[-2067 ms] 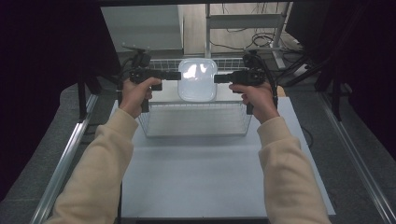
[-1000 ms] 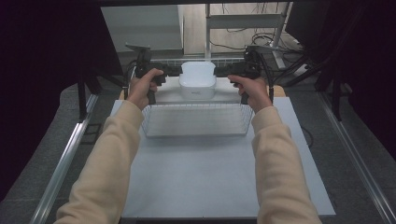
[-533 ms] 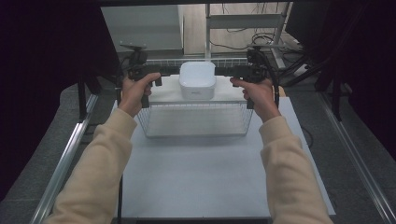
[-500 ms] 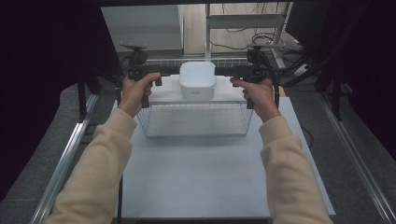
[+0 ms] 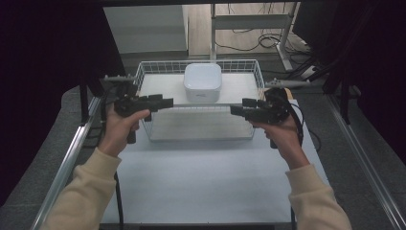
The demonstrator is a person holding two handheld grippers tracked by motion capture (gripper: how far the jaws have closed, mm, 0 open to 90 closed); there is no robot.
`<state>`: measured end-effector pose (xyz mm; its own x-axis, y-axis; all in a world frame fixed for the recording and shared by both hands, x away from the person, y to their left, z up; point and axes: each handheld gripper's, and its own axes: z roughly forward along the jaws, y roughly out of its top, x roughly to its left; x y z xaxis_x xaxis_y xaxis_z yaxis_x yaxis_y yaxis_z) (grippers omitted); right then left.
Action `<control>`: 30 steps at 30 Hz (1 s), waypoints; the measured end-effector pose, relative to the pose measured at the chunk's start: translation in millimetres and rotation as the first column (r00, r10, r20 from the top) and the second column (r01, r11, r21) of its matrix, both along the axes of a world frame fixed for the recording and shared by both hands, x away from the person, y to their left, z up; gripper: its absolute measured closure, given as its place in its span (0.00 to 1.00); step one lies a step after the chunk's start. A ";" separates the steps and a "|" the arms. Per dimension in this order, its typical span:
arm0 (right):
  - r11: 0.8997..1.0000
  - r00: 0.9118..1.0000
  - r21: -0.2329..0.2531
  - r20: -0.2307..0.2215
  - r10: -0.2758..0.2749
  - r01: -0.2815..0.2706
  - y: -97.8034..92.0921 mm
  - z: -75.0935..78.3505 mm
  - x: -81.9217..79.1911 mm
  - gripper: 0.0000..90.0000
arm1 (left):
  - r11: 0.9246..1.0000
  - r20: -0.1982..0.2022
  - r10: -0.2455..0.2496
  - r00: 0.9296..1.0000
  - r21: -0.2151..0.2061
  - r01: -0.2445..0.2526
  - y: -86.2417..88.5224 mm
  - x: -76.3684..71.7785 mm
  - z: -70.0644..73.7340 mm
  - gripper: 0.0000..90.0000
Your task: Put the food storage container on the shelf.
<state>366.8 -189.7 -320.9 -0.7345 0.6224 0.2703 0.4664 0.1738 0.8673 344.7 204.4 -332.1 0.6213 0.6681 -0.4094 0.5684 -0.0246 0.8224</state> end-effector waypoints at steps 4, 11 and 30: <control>1.000 1.000 0.010 0.015 0.010 -0.010 -9.2 -22.9 -21.0 0.37 | 1.000 -0.001 -0.012 1.000 0.023 0.012 2.5 -21.6 -23.2 0.37; 1.000 1.000 0.003 0.022 -0.001 0.001 -22.8 -62.1 -46.1 0.35 | 0.997 -0.019 -0.001 1.000 0.083 0.002 3.8 -49.0 -65.1 0.36; 0.996 0.997 -0.089 -0.076 -0.023 0.016 -34.4 -137.1 -66.0 0.31 | 0.981 -0.107 0.031 0.994 0.192 -0.009 8.2 -73.4 -132.4 0.35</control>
